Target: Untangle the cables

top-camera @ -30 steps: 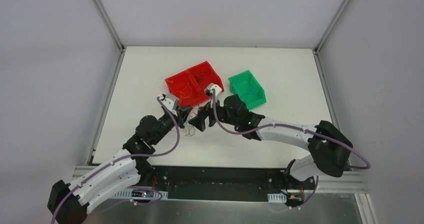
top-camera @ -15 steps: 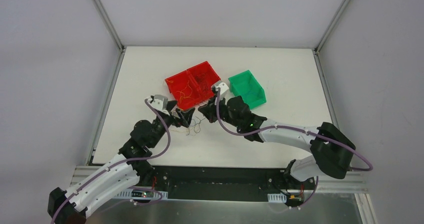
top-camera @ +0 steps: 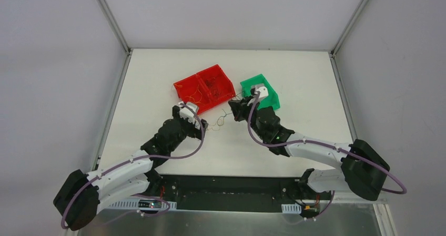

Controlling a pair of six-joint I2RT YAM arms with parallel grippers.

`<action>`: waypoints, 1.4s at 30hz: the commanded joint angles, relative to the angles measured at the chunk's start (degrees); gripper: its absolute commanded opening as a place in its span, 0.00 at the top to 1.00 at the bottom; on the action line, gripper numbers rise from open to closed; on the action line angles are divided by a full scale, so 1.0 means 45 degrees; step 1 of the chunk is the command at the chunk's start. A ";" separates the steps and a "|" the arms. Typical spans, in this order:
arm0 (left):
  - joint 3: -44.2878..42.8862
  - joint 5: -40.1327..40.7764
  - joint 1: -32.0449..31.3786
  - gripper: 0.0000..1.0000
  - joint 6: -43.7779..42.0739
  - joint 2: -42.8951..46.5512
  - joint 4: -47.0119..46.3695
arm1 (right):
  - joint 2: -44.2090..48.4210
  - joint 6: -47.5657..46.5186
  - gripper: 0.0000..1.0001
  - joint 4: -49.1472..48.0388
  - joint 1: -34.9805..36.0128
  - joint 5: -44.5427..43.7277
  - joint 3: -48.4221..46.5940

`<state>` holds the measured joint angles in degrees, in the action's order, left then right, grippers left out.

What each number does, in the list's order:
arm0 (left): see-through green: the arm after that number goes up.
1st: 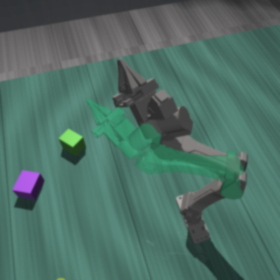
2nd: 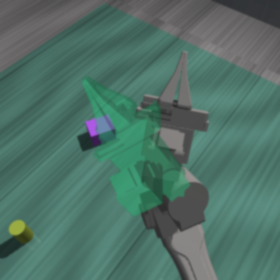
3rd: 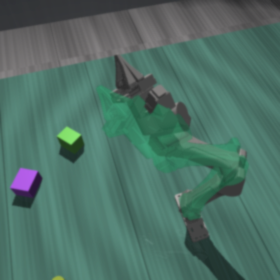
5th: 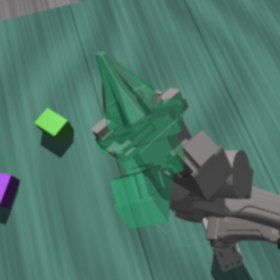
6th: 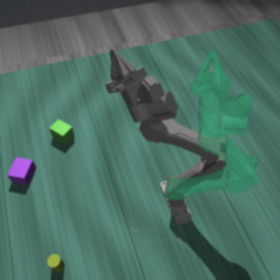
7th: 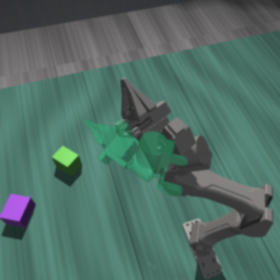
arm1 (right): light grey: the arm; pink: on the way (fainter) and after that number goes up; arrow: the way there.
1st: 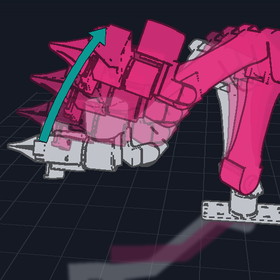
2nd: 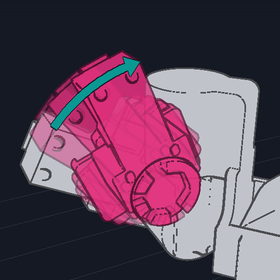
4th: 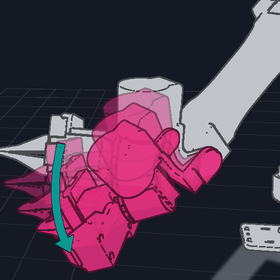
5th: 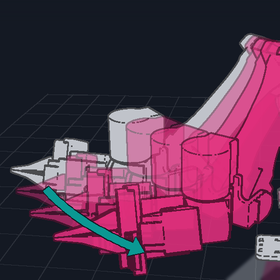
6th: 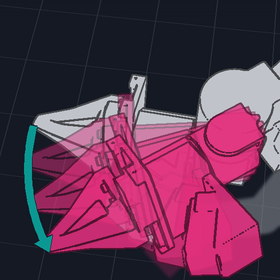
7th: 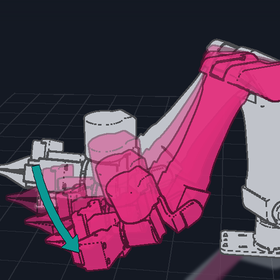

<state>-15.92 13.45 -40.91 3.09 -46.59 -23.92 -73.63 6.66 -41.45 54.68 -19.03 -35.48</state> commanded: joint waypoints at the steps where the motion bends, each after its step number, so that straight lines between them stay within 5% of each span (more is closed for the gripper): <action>1: -0.0727 -0.2104 -0.0044 0.04 -0.1614 -0.1149 -0.0767 | 0.0707 0.0707 1.00 -0.0882 -0.0397 -0.0603 0.0189; 10: -0.1172 -0.3795 -0.0051 0.08 -0.2349 -0.1757 -0.0572 | 0.0712 0.0997 1.00 -0.0417 -0.0729 -0.0198 0.0073; 14: -0.1929 -0.3835 -0.0046 0.14 -0.2815 -0.3478 -0.0670 | 0.0756 0.1020 1.00 -0.0417 -0.0754 0.0007 0.0093; 19: -0.3287 -0.3850 -0.0051 0.49 -0.3168 -0.5246 0.0376 | 0.0971 0.1207 1.00 -0.0772 -0.0930 0.0000 0.0419; 20: -0.3399 -0.3861 -0.0051 0.61 -0.3153 -0.5335 0.0529 | 0.1029 0.1269 1.00 -0.0818 -0.0982 -0.0028 0.0482; 22: -0.3592 -0.3506 -0.0051 0.99 -0.2957 -0.5295 0.0921 | 0.1101 0.1336 1.00 -0.0865 -0.1027 -0.0110 0.0567; 27: -0.3287 -0.1337 -0.0036 1.00 -0.1994 -0.4400 0.1116 | 0.1145 0.1510 1.00 -0.0965 -0.1065 -0.1151 0.0730; 34: -0.1485 0.3668 0.0188 1.00 -0.0334 -0.1600 0.0324 | 0.1820 0.3448 1.00 0.0006 -0.1448 -0.7202 0.1466; 42: -0.0403 0.5462 0.0438 1.00 0.0332 0.0459 0.0191 | 0.3248 0.5639 1.00 0.0699 -0.2211 -0.8451 0.2616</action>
<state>-18.96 30.76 -39.29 1.58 -46.89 -21.02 -62.30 25.36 -39.13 45.58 -49.43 -25.08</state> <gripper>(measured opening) 0.009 0.010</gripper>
